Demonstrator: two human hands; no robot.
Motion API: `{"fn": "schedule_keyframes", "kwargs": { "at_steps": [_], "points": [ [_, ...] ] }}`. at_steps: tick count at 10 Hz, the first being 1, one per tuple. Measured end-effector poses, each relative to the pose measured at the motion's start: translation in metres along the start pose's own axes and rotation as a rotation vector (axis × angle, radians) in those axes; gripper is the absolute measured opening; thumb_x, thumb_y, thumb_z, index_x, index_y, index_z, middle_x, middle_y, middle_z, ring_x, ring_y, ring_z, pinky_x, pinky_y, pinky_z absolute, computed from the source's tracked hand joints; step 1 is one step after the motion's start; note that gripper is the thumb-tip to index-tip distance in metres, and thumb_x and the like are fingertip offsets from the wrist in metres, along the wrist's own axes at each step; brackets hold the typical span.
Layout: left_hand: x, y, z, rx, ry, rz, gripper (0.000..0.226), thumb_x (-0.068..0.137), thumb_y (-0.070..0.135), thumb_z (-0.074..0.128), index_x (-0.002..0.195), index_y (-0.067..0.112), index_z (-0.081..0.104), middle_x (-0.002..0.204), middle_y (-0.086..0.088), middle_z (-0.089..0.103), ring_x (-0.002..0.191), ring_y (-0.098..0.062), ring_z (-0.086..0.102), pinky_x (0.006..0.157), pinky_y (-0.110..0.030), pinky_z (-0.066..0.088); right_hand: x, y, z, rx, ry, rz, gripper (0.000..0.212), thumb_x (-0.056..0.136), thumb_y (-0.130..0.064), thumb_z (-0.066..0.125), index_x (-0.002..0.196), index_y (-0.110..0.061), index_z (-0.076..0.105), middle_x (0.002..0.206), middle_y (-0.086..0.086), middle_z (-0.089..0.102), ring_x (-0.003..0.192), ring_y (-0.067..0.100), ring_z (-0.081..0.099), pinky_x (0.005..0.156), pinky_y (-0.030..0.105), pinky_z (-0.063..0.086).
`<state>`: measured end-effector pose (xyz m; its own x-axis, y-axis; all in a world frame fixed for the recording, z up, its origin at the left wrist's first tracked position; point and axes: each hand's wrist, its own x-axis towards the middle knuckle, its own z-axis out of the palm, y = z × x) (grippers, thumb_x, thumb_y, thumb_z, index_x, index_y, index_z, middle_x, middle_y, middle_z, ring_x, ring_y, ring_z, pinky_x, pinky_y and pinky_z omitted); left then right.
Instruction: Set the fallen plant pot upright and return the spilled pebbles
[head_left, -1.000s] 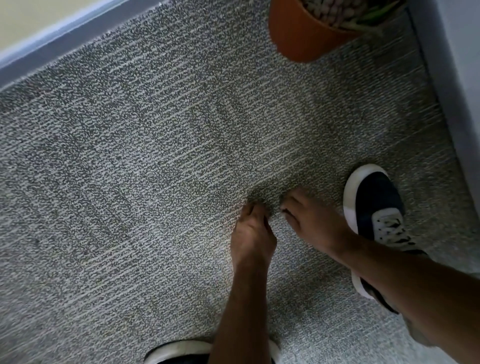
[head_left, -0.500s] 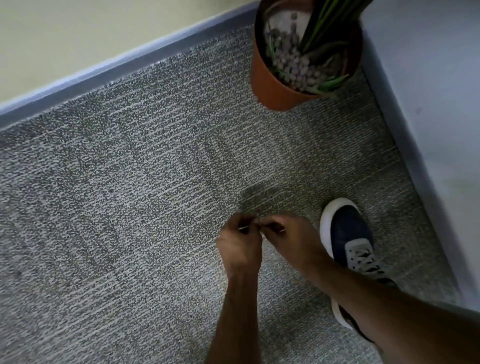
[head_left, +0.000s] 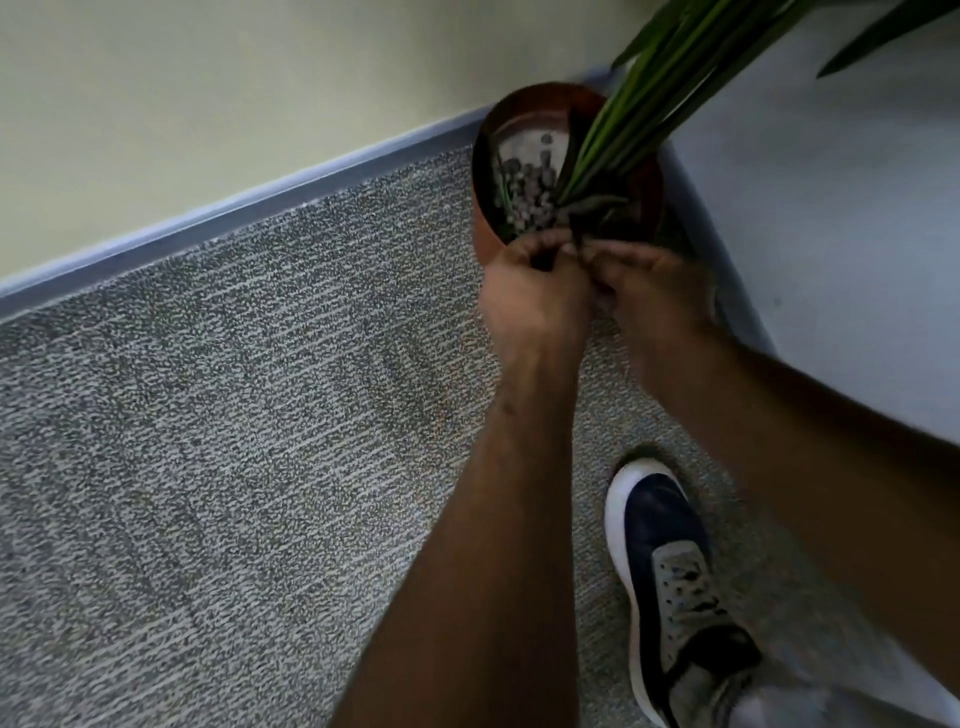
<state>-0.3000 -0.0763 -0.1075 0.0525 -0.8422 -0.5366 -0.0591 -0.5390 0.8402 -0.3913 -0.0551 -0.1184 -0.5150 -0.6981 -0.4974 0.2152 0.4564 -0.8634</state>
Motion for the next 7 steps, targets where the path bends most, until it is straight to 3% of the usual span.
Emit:
{"fn": "schedule_keyframes", "kwargs": {
  "at_steps": [1,2,3,4,5,7],
  "points": [
    [0.011,0.015,0.006,0.026,-0.112,-0.002,0.033,0.077,0.025,0.064,0.106,0.016,0.076,0.095,-0.006,0.077,0.091,-0.023,0.073,0.085,-0.036,0.060,0.032,-0.020,-0.002,0.026,0.051,0.032,0.011,0.095,0.003,0.057,0.097,0.005,0.067,0.088,0.008,0.065,0.080,0.016,0.070,0.069,0.020,0.058],
    [0.014,0.015,0.006,0.171,-0.203,0.055,0.042,0.079,0.024,0.060,0.120,0.017,0.069,0.106,-0.009,0.075,0.101,-0.027,0.071,0.091,-0.033,0.056,0.043,-0.022,-0.009,-0.078,0.047,-0.022,0.018,0.095,0.000,0.055,0.108,0.009,0.065,0.097,0.009,0.064,0.101,0.030,0.068,0.086,0.029,0.060],
    [0.010,0.001,-0.007,0.795,-0.292,0.379,0.065,0.088,0.017,0.051,0.151,0.022,0.039,0.150,-0.010,0.049,0.138,-0.026,0.046,0.106,-0.037,0.045,0.035,-0.008,-0.026,-0.535,0.057,-0.227,0.027,0.095,-0.013,0.056,0.118,-0.012,0.071,0.117,0.006,0.072,0.115,0.024,0.065,0.099,0.038,0.055],
    [0.011,-0.007,-0.020,1.045,-0.353,0.479,0.076,0.087,0.013,0.049,0.158,0.017,0.021,0.165,-0.003,0.022,0.153,-0.019,0.015,0.119,-0.044,0.030,0.021,0.002,-0.040,-0.957,-0.031,-0.476,0.038,0.095,-0.013,0.052,0.131,-0.016,0.064,0.135,0.007,0.064,0.127,0.024,0.058,0.110,0.034,0.044],
    [0.011,-0.011,-0.033,1.247,-0.436,0.551,0.077,0.090,0.014,0.045,0.160,0.016,0.012,0.168,0.000,0.007,0.155,-0.015,0.001,0.123,-0.041,0.019,0.011,0.010,-0.052,-1.223,-0.285,-0.611,0.050,0.093,0.003,0.047,0.143,-0.001,0.050,0.151,0.017,0.045,0.144,0.027,0.039,0.119,0.034,0.030],
    [0.008,-0.001,-0.067,1.337,-0.429,0.559,0.079,0.089,0.013,0.046,0.159,0.016,0.010,0.168,-0.001,0.005,0.155,-0.017,0.004,0.122,-0.040,0.013,0.001,-0.014,-0.062,-1.408,-0.469,-0.563,0.055,0.101,-0.004,0.042,0.155,-0.005,0.028,0.165,0.011,0.019,0.153,0.023,0.016,0.122,0.040,0.025]
  ]
}}
